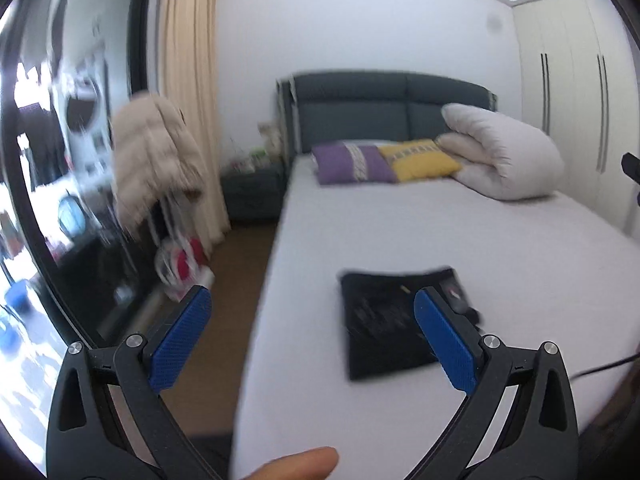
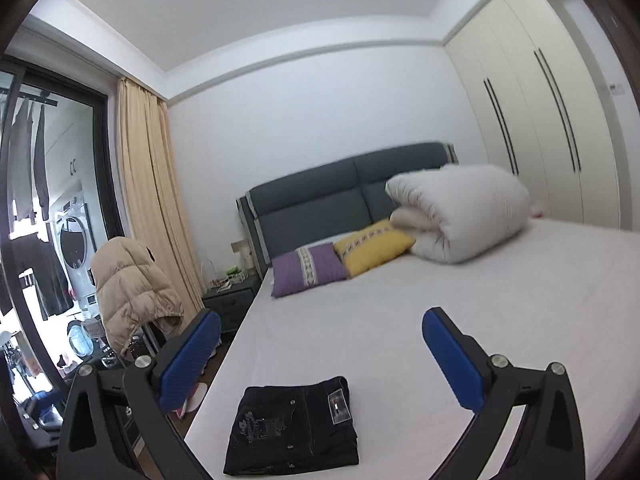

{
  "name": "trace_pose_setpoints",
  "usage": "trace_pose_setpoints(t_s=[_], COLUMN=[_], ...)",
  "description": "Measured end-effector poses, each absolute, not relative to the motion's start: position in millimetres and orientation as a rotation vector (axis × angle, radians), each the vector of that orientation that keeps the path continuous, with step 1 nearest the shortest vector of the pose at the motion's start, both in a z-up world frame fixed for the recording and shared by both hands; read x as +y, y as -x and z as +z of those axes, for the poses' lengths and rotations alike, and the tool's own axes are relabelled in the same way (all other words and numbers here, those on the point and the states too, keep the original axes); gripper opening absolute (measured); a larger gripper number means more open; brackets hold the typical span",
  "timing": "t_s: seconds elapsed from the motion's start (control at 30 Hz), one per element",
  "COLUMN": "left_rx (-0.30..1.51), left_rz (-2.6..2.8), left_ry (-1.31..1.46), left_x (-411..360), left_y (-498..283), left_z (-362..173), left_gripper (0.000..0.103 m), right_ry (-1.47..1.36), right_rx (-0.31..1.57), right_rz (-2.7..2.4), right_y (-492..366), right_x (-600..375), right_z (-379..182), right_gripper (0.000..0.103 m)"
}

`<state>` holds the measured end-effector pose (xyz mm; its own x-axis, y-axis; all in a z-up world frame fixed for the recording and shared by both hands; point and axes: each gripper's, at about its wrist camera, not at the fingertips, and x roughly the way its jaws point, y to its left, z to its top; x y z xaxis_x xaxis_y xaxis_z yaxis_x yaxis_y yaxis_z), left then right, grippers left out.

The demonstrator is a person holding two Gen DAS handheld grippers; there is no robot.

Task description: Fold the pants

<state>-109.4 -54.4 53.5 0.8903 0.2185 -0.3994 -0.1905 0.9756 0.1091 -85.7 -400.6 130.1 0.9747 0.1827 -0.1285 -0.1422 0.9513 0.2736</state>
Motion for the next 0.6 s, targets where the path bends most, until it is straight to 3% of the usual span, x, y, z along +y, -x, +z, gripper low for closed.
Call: trace_pose_setpoints(t_s=[0.2,0.6], left_rx=[0.537,0.669], left_rz=[0.164,0.217], left_ry=[0.001,0.051], left_x=[-62,-36], left_y=[125,75], left_z=[29,-37], left_gripper=[0.103,0.103], right_ry=[-0.212,-0.124], right_rx=[0.165,0.505], right_rz=[0.147,0.143], right_y=[120,89], right_x=[-389,-343], right_z=[136,76], right_gripper=[0.103,0.103])
